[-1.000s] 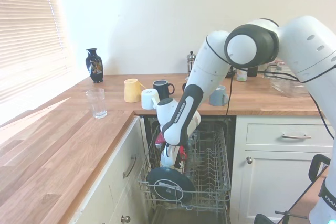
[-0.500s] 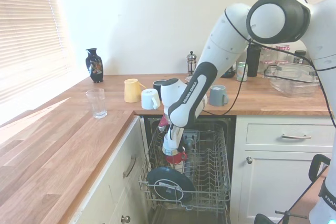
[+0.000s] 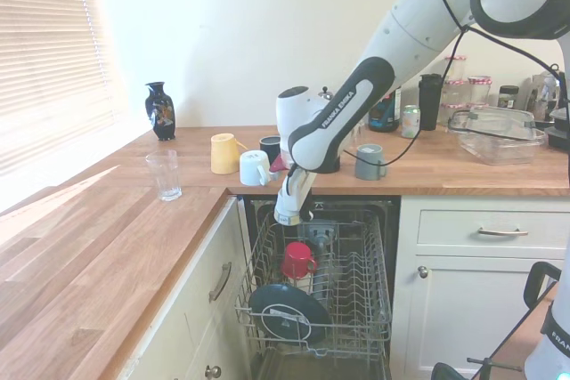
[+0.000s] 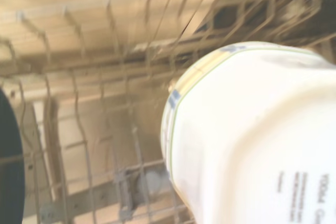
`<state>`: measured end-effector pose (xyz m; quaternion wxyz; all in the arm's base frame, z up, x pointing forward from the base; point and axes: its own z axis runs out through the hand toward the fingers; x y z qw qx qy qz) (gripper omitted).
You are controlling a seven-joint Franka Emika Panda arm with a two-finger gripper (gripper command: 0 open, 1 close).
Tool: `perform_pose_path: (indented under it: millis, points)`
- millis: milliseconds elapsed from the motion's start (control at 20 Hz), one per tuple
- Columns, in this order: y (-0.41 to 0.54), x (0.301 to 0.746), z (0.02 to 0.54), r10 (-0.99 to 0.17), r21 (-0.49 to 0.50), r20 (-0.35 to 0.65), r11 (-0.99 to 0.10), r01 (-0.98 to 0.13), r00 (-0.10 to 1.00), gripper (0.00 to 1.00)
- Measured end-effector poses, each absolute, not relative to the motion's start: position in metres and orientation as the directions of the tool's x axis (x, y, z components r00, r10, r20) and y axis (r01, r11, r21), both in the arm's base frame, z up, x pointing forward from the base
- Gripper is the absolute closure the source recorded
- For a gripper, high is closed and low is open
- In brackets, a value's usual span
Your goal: Unload a mug from dishwasher
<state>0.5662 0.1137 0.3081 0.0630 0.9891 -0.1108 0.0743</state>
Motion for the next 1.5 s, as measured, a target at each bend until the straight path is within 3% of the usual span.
perform_pose_path:
  millis: [400, 1500]
  points:
    - [0.063, 0.61, 0.369, -0.351, 0.076, 0.185, -0.926, -0.369, 0.918, 1.0]
    - [0.078, 0.616, 0.366, -0.548, 0.041, 0.135, -0.83, -0.557, 0.826, 1.0]
